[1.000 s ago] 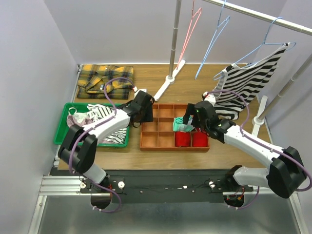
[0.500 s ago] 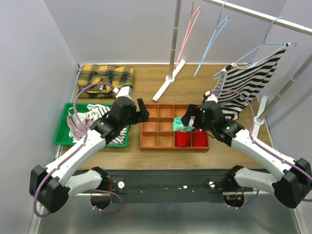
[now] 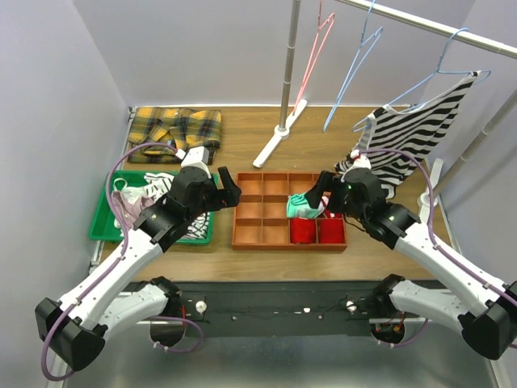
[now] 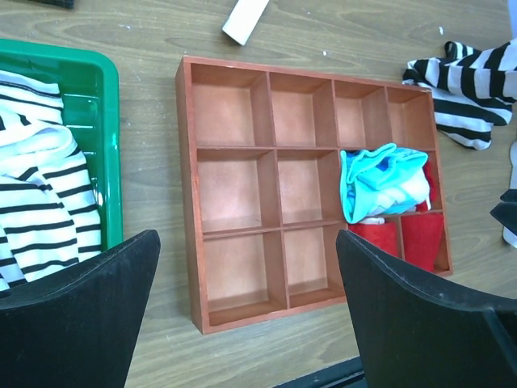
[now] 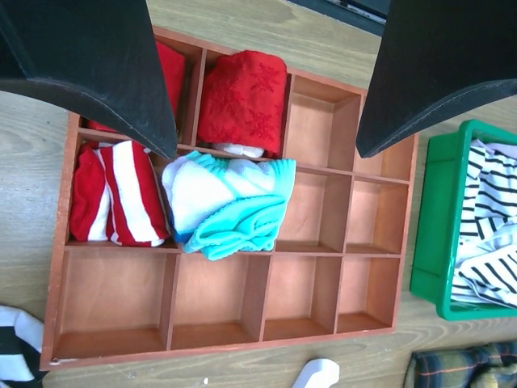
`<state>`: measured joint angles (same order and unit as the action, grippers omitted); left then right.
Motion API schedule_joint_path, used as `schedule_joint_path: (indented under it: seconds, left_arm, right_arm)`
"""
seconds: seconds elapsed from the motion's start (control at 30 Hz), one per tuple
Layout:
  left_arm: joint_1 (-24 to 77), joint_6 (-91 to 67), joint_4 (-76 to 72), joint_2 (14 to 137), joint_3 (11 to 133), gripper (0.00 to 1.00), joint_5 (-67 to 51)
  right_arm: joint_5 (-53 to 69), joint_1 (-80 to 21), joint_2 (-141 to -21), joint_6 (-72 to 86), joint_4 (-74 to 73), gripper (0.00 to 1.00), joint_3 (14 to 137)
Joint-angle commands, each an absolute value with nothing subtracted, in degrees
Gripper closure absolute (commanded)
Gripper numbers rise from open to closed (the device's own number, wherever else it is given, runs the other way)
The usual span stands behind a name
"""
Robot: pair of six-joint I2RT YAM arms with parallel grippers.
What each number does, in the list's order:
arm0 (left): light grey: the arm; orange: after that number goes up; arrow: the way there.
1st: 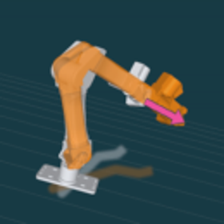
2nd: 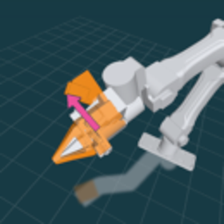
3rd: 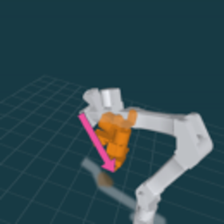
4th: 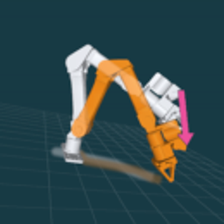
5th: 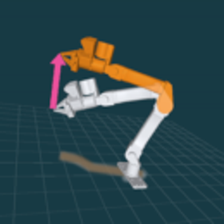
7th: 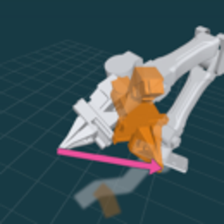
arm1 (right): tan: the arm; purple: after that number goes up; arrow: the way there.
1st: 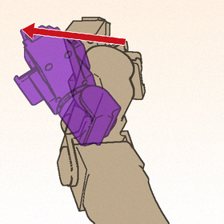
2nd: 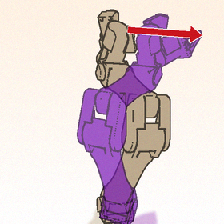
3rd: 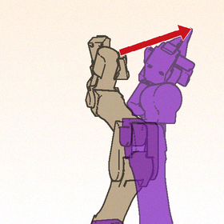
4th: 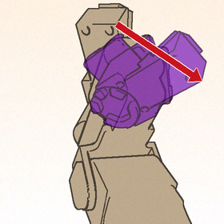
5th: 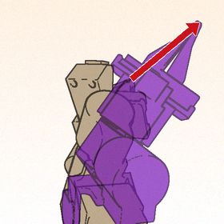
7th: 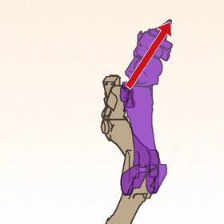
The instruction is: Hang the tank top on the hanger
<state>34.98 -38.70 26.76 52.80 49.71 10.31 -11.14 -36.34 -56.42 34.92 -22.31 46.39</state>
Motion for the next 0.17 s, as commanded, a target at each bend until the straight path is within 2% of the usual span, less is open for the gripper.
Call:
schedule_joint_path:
  seconds: [0.0, 0.13]
  left_arm:
    - [35.2, -37.0, 27.2, 51.9, 50.1, 0.01, 8.6]
    - [35.5, -36.4, 26.3, 52.4, 49.9, 0.01, 7.7]
  right_arm:
    - [-13.5, -36.6, -54.8, 33.8, -24.7, 0.0, 48.1]
    - [-13.5, -36.7, -54.2, 33.8, -24.3, 0.0, 47.9]
